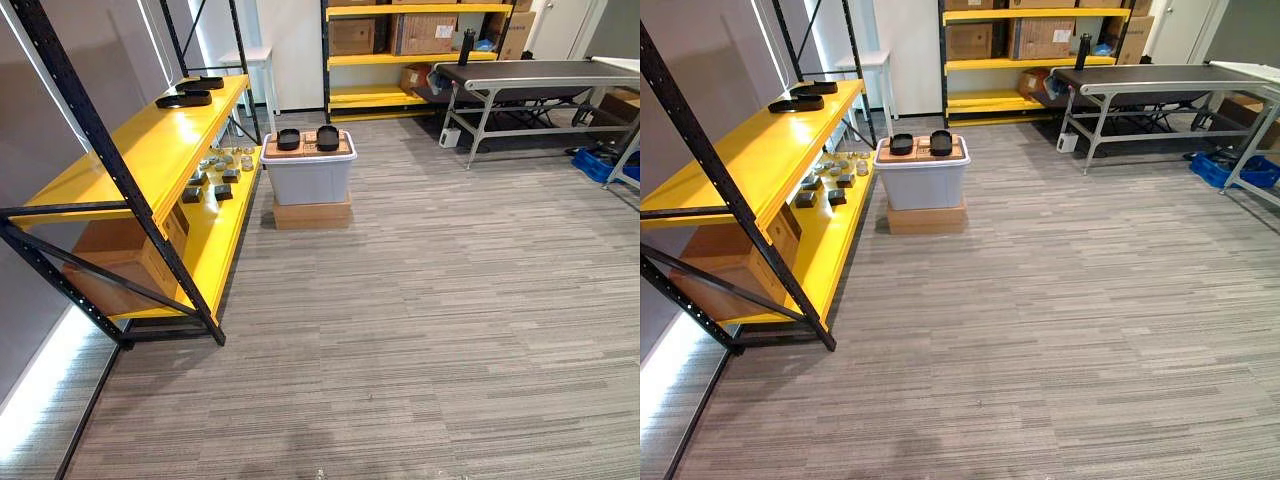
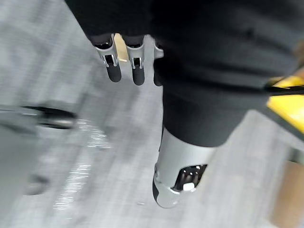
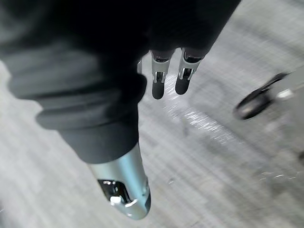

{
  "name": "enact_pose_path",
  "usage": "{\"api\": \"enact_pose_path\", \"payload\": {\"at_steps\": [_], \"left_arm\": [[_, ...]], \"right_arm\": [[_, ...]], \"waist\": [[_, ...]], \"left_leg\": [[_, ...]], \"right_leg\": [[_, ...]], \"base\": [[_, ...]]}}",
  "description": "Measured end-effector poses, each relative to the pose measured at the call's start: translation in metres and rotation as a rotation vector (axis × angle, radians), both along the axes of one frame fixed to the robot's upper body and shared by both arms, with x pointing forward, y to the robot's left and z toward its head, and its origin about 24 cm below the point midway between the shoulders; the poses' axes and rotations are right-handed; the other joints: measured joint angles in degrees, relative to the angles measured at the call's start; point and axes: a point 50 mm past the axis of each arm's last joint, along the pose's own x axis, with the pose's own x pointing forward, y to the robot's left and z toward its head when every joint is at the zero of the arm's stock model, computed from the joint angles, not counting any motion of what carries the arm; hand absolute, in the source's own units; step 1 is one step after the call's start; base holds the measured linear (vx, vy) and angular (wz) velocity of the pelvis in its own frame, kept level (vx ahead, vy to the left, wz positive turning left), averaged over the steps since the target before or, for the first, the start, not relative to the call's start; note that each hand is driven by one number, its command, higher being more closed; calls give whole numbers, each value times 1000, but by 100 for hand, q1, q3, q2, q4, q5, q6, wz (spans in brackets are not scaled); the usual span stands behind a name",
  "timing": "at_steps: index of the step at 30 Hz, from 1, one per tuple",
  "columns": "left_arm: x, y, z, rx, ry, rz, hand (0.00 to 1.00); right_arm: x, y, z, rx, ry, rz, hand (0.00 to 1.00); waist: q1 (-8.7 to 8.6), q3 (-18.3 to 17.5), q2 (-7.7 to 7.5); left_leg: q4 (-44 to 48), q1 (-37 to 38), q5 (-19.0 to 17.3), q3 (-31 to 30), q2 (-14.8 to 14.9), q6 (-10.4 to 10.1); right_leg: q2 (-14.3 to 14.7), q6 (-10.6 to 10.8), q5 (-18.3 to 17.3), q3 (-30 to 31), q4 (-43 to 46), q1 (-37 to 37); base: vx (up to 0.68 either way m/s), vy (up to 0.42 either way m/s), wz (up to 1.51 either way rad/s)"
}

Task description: Walk over and take plastic housings, then place them on the shelf

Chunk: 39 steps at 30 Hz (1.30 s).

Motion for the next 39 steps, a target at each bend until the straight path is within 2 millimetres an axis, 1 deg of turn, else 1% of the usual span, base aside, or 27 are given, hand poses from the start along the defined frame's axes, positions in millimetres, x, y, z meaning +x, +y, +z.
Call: {"api": "enact_pose_path", "payload": {"at_steps": [1, 4, 7, 12, 15, 18, 23, 29, 31, 37, 38, 39], "left_arm": [[9, 3, 4, 14, -38, -9, 0], [17, 6, 9, 23, -78, 6, 0], [15, 7, 8, 24, -74, 31, 0], [22, 2, 11, 25, -100, 2, 0], [24, 1, 12, 37, -109, -5, 0], [26, -3, 14, 39, -125, -22, 0], [19, -6, 12, 35, -121, -20, 0], [13, -6, 10, 35, -105, -18, 0], [12, -7, 10, 33, -106, -18, 0], [12, -8, 10, 32, -107, -17, 0], [13, -8, 10, 35, -109, -16, 0], [15, -8, 10, 42, -110, -15, 0]], "right_arm": [[15, -5, 8, -37, -55, 8, 0], [33, -10, 18, -86, -106, 54, 0], [38, -10, 21, -103, -119, 78, 0], [42, -1, 19, -103, -108, 129, 0], [46, 3, 21, -112, -132, 136, 0], [47, 7, 21, -113, -133, 152, 0], [45, 9, 21, -124, -130, 174, 0], [28, 14, 10, -93, -73, 159, 0], [26, 17, 9, -82, -68, 157, 0], [28, 21, 8, -74, -74, 160, 0], [32, 21, 9, -75, -81, 164, 0], [36, 22, 10, -76, -88, 171, 0]], "waist": [[-18, 3, 6], [-13, 12, 8], [-9, 21, 8], [-20, 26, 9], [-57, 30, 6], [-67, 61, 4], [-82, 84, -2], [-86, 83, -2], [-89, 82, 0], [-66, 75, -10], [-57, 74, -16], [-50, 82, -31]], "left_leg": [[-10, 1, -1, -5, 0, -2], [-26, 3, -9, -5, 2, -14], [-26, 5, -29, -3, 5, -44], [-25, 6, -46, -1, 5, -70], [-15, 12, -62, 1, 10, -95], [-12, 64, -90, 10, 15, -137], [16, 69, -124, 59, 26, -181], [36, 74, -131, 148, 33, -188], [45, 73, -131, 148, 40, -188], [57, -29, -134, 193, 43, -181], [90, -142, -146, 236, 45, -161], [258, -334, -216, 250, 44, -57]], "right_leg": [[-1, 16, -10, -51, 0, 0], [-1, 59, -38, -69, 0, -1], [-1, 80, -52, -77, 0, 2], [-5, 121, -78, -83, 5, 6], [-5, 139, -90, -87, 7, 17], [-5, 159, -103, -82, 14, 60], [-3, 173, -112, -66, 34, 52], [-4, 175, -114, -71, 59, 51], [-4, 183, -123, -74, 110, 37], [-4, 181, -123, -55, 152, -85], [-8, 179, -122, -41, 199, -226], [-30, 179, -121, -37, 247, -373]], "base": [[-7, -33, 4], [-8, -40, 3], [-5, -25, 1], [0, 0, 0], [-13, -22, 0], [-6, -7, -1], [-19, -23, -4], [-8, -8, -2], [-35, -21, 1], [-51, -18, -3], [-91, -11, -11], [-105, -5, -11]]}}
